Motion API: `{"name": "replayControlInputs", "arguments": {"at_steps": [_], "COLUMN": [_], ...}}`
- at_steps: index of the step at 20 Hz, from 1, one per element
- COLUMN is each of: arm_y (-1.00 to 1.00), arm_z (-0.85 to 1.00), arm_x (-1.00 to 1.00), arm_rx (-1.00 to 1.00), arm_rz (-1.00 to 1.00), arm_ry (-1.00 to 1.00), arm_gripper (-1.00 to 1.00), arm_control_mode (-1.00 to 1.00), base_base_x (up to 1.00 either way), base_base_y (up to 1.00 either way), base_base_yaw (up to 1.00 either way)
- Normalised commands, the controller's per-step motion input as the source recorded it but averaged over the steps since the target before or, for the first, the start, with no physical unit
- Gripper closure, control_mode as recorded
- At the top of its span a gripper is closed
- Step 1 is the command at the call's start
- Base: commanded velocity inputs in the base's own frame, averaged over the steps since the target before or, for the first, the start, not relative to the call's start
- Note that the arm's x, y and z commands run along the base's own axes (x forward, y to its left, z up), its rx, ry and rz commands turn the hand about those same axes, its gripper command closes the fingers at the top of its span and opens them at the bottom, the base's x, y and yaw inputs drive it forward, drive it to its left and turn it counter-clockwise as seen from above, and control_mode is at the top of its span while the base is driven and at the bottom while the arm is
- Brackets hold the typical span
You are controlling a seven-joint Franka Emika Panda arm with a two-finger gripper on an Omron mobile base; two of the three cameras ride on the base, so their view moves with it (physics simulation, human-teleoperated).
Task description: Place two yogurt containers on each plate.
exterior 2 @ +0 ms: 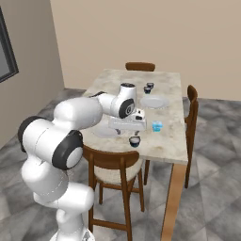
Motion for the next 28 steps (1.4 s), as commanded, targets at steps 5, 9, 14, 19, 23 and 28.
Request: {"name": "replayControlInputs", "arguments": {"at_steps": [5,9,14,19,23,28], "arm_y": [-0.01,-0.11,-0.13,-0.01,-0.01,-0.1], "arm_z": [-0.35,-0.39,-0.35,-0.25,-0.18,-0.22], "arm_x": [0.18,0.17,0.3,0.42,0.41,0.28], "arm_rx": [0.0,0.0,0.0,0.0,0.0,0.0], "arm_rz": [0.0,0.0,0.0,0.0,0.0,0.0], "arm_ry": [0.0,0.0,0.0,0.0,0.0,0.0], "arm_gripper": [-1.0,-1.0,-1.0,-1.0,-1.0,-1.0], "arm_control_mode": [-1.0,-1.0,-1.0,-1.0,-1.0,-1.0], "base_base_x": [0.0,0.0,0.0,0.0,0.0,0.0], "base_base_y": [0.0,0.0,0.0,0.0,0.0,0.0], "base_base_yaw": [0.0,0.0,0.0,0.0,0.0,0.0]}}
